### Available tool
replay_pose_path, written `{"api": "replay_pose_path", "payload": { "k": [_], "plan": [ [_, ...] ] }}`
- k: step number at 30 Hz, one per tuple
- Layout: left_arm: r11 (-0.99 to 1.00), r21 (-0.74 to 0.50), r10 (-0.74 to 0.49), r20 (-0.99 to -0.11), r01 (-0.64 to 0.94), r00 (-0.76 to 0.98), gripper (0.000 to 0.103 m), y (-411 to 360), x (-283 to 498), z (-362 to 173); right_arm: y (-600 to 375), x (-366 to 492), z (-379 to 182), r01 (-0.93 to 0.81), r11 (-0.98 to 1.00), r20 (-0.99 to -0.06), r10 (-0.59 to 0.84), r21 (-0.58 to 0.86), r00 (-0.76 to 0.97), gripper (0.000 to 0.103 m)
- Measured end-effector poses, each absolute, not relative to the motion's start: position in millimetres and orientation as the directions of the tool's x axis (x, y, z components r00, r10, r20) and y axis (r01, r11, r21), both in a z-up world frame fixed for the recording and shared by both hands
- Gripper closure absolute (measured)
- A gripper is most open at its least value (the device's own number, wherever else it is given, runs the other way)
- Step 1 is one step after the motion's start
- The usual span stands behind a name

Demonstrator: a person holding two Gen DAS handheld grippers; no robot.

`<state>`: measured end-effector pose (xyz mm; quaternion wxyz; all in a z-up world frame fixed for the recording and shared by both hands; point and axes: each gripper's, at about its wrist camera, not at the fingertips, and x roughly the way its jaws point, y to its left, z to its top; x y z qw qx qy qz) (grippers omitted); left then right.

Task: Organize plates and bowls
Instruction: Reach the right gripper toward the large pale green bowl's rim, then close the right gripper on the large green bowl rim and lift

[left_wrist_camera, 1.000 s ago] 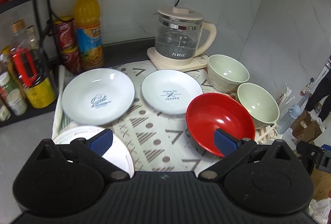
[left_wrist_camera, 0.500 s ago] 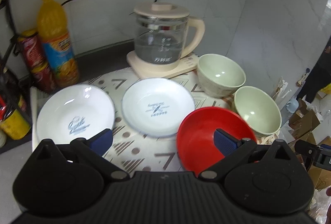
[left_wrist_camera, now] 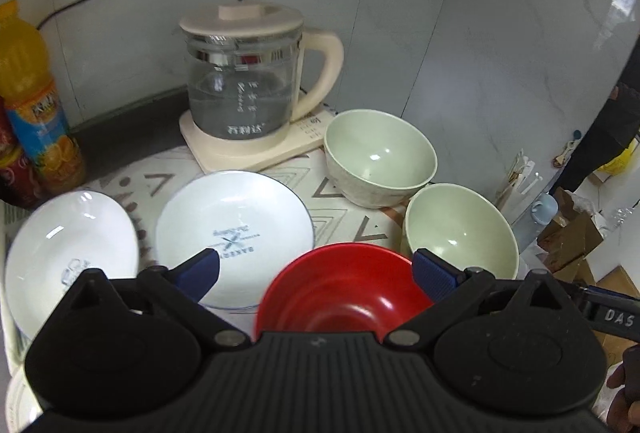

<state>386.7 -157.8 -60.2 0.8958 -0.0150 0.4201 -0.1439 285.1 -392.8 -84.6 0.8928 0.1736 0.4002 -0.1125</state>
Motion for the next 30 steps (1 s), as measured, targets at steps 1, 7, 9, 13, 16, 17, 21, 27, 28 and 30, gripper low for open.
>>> {"api": "replay_pose_path", "payload": {
  "k": [1,7,9,13,16,17,21,27,28,30],
  "plan": [
    [0.956,-0.159,-0.279,-0.747,0.245,0.603,0.002,-162,390,-62,-396,290,-87,0.337,0.916,-0.759,-0.059,0.217,0.648,0.005],
    [0.944,-0.202,-0.321,-0.752,0.262,0.575,0.007,-189,411,-76,-418,316,-101,0.310,0.926,-0.778,-0.030,0.214,0.627,0.032],
    [0.938,-0.219,-0.339,-0.751,0.270,0.567,0.009,-199,417,-82,-425,323,-109,0.315,0.922,-0.789,-0.017,0.225,0.614,0.035],
    [0.934,-0.238,-0.348,-0.770,0.265,0.535,0.027,-218,431,-95,-438,334,-125,0.318,0.912,-0.811,0.027,0.259,0.585,0.040],
    [0.927,-0.277,-0.371,-0.782,0.254,0.502,0.041,-228,441,-105,-445,342,-135,0.307,0.910,-0.819,0.060,0.280,0.571,0.041],
    [0.925,-0.281,-0.374,-0.782,0.255,0.499,0.042,-232,443,-107,-446,345,-138,0.304,0.911,-0.822,0.064,0.280,0.565,0.041],
    [0.930,-0.251,-0.356,-0.797,0.269,0.487,0.045,-249,452,-117,-452,358,-147,0.290,0.916,-0.832,0.079,0.278,0.548,0.041],
    [0.939,-0.264,-0.336,-0.832,0.218,0.441,0.045,-259,470,-136,-456,374,-156,0.250,0.927,-0.830,0.102,0.279,0.548,0.041],
    [0.947,-0.255,-0.316,-0.849,0.196,0.423,0.045,-260,473,-141,-458,377,-159,0.252,0.926,-0.834,0.106,0.282,0.541,0.041],
    [0.956,-0.238,-0.289,-0.866,0.172,0.408,0.051,-262,479,-147,-461,382,-166,0.271,0.921,-0.850,0.109,0.282,0.515,0.041]
  ]
}}
